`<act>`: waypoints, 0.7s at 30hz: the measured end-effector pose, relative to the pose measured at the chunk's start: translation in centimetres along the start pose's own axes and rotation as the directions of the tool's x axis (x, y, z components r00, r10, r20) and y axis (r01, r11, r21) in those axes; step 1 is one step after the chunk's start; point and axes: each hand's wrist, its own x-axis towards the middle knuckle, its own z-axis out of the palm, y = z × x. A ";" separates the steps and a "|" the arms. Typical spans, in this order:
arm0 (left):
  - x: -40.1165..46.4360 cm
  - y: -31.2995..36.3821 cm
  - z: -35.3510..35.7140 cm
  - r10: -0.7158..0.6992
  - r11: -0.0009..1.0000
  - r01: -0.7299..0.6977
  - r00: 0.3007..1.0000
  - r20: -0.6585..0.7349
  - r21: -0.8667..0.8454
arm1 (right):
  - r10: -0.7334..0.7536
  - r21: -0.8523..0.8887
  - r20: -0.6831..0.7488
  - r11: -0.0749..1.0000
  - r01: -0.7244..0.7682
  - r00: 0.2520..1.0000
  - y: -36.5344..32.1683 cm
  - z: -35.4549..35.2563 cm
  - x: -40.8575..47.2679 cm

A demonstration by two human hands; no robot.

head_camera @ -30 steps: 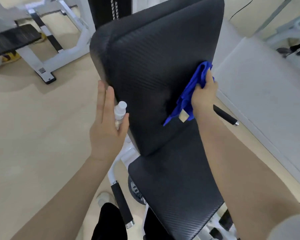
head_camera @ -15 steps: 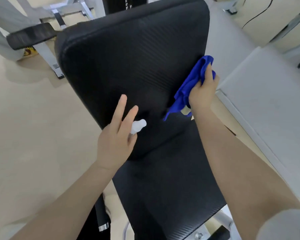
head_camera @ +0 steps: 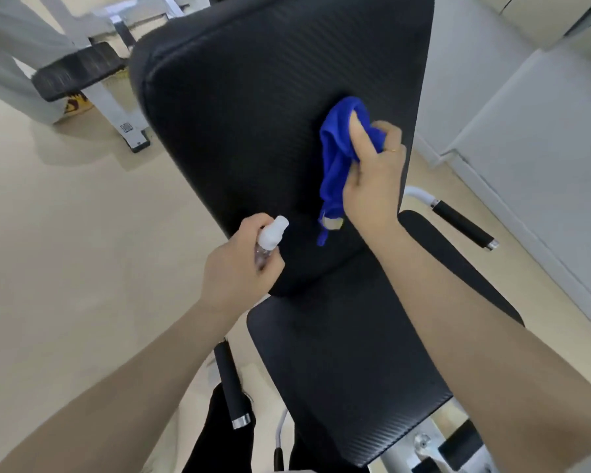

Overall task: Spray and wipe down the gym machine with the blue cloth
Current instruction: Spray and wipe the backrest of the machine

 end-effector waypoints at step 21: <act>-1.0 -5.9 -1.5 0.599 0.777 -0.596 0.799 0.055 0.201 | 0.126 -0.099 0.237 0.990 -0.105 0.963 -0.7 1.4 -6.4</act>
